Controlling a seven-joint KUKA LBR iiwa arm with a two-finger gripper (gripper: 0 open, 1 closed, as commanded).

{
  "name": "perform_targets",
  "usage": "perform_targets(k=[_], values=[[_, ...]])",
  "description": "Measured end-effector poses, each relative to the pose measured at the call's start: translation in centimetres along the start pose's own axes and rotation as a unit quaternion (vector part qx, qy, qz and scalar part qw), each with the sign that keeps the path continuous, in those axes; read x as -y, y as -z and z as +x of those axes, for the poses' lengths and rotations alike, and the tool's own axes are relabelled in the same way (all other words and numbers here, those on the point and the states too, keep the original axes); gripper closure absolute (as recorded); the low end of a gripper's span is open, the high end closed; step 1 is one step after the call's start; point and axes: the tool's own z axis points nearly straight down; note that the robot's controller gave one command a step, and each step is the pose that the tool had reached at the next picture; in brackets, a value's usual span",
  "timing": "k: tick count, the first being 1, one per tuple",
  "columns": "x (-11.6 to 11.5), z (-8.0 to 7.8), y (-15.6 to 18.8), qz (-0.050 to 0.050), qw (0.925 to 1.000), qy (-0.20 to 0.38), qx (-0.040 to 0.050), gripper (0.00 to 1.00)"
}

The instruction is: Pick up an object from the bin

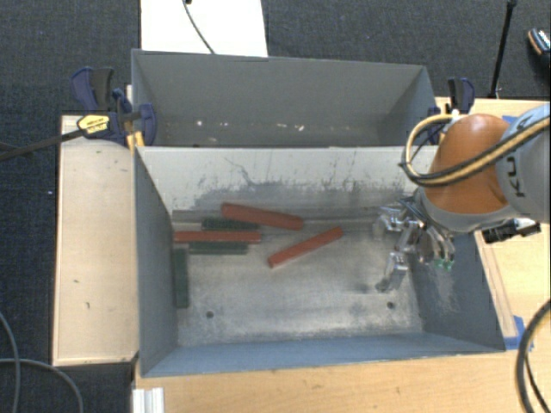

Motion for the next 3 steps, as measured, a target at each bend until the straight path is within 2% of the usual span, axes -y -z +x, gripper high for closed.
perform_targets(k=[1,2,3], values=[[-4.0,-3.3,-3.0,0.000,0.9998,0.021,0.0027,0.00],[-12.9,-1.7,-2.8,-0.001,0.9929,0.119,0.0000,0.00],[-19.9,1.2,-2.9,-0.001,0.9886,0.150,-0.0009,0.00]])
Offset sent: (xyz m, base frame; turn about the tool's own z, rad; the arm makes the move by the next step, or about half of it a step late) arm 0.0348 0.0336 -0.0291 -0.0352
